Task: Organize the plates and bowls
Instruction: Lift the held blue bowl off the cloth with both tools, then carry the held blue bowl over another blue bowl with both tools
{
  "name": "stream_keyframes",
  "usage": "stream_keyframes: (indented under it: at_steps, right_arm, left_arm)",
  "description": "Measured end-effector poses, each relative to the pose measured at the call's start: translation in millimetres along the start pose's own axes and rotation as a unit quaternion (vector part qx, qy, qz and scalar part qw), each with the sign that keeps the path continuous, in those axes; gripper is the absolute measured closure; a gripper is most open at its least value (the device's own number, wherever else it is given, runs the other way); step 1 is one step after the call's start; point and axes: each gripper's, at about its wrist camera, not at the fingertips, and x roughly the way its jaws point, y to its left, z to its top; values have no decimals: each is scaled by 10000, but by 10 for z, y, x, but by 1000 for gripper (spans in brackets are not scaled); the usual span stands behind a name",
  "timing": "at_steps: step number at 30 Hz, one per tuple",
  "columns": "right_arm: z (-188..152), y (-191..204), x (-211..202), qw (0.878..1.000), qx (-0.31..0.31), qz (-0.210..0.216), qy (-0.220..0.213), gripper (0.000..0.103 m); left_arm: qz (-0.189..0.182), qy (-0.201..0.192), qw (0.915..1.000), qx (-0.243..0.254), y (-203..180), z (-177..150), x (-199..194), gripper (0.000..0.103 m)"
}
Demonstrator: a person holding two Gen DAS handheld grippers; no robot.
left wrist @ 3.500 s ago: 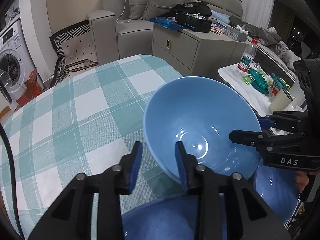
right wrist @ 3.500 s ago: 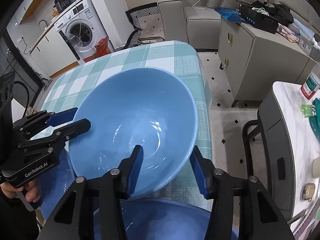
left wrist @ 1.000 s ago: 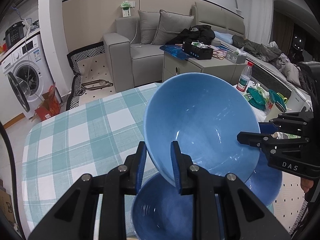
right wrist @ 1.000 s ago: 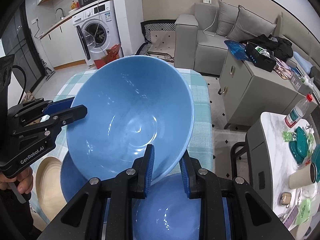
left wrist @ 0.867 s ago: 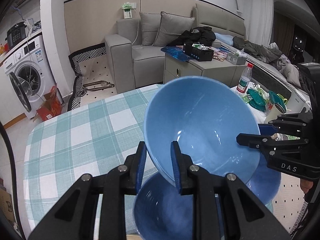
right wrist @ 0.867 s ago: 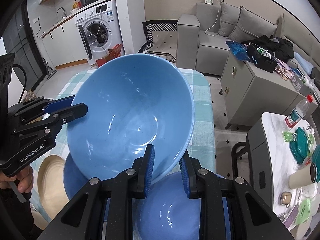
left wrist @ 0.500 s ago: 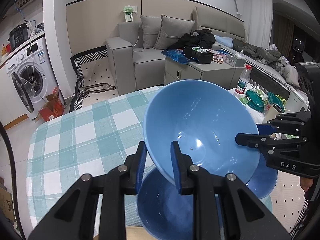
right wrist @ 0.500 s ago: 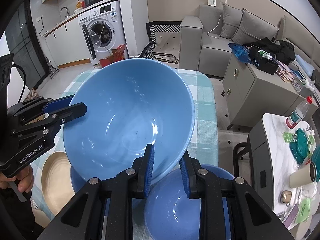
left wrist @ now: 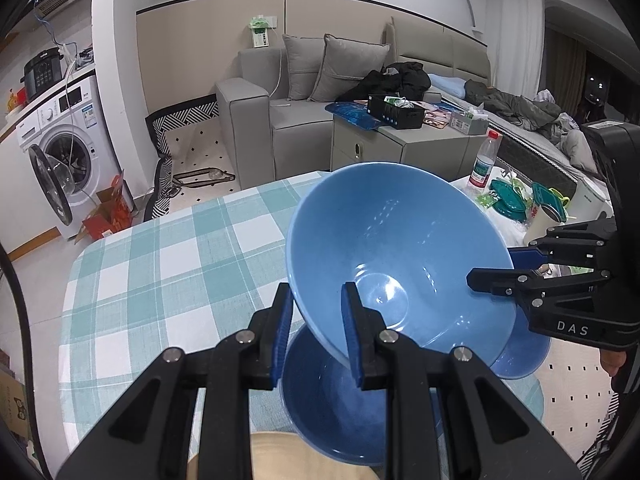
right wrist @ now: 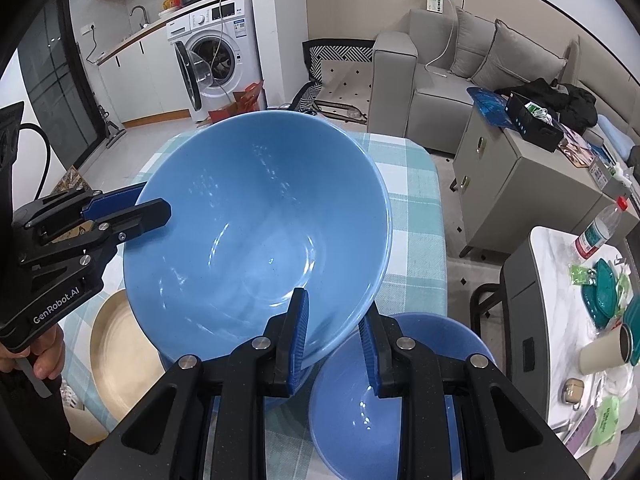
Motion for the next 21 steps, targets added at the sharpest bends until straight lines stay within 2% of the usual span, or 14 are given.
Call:
stream_keyframes:
  at_steps: [21]
  right_arm:
    - [-234, 139, 184, 9994, -120, 177, 268, 78]
  left_arm:
    - [33, 196, 9998, -82, 48, -321, -42, 80]
